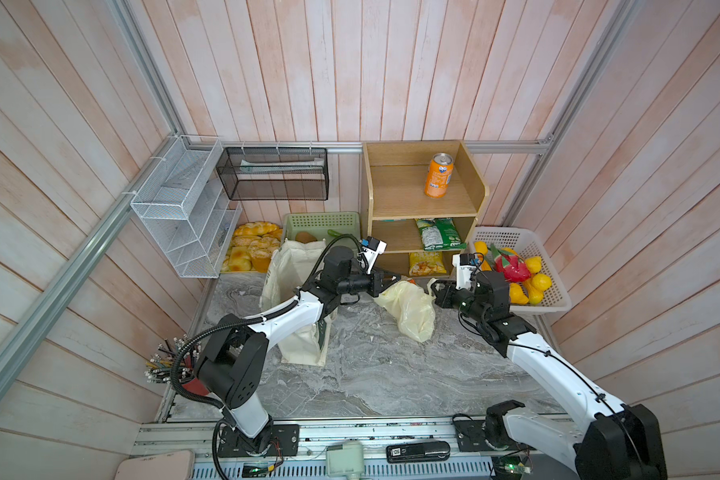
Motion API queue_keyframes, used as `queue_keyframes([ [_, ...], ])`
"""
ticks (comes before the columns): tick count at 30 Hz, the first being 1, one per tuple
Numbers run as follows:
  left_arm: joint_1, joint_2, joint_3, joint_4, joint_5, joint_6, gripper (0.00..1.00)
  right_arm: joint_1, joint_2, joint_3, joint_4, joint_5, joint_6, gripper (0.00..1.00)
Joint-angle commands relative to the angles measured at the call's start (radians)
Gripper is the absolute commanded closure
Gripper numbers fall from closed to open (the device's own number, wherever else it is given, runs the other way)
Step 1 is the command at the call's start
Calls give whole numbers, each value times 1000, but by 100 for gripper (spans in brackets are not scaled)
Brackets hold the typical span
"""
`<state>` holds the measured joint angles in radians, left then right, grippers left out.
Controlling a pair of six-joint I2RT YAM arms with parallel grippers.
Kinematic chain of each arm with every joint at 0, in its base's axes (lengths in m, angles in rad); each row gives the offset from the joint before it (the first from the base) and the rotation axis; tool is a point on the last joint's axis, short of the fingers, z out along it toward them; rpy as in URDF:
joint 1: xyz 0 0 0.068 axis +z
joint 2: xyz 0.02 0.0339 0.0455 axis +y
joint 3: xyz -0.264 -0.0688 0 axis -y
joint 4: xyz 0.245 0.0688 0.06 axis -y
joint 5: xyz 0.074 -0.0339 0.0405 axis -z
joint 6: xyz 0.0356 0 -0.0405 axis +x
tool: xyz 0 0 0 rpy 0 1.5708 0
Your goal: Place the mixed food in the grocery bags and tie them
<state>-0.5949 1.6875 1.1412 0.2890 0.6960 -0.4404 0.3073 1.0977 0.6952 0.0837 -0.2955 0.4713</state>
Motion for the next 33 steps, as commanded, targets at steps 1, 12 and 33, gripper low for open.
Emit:
queue_keyframes([
  [1,0,1,5,-19,-29,36,100,3,23,-5,28,24,3,100],
  [12,18,-84,-23,-95,-208,75,80,-21,-39,-99,23,84,20,100],
  [33,29,-214,-98,-150,-313,150,50,-66,-104,-168,-37,71,-1,100],
])
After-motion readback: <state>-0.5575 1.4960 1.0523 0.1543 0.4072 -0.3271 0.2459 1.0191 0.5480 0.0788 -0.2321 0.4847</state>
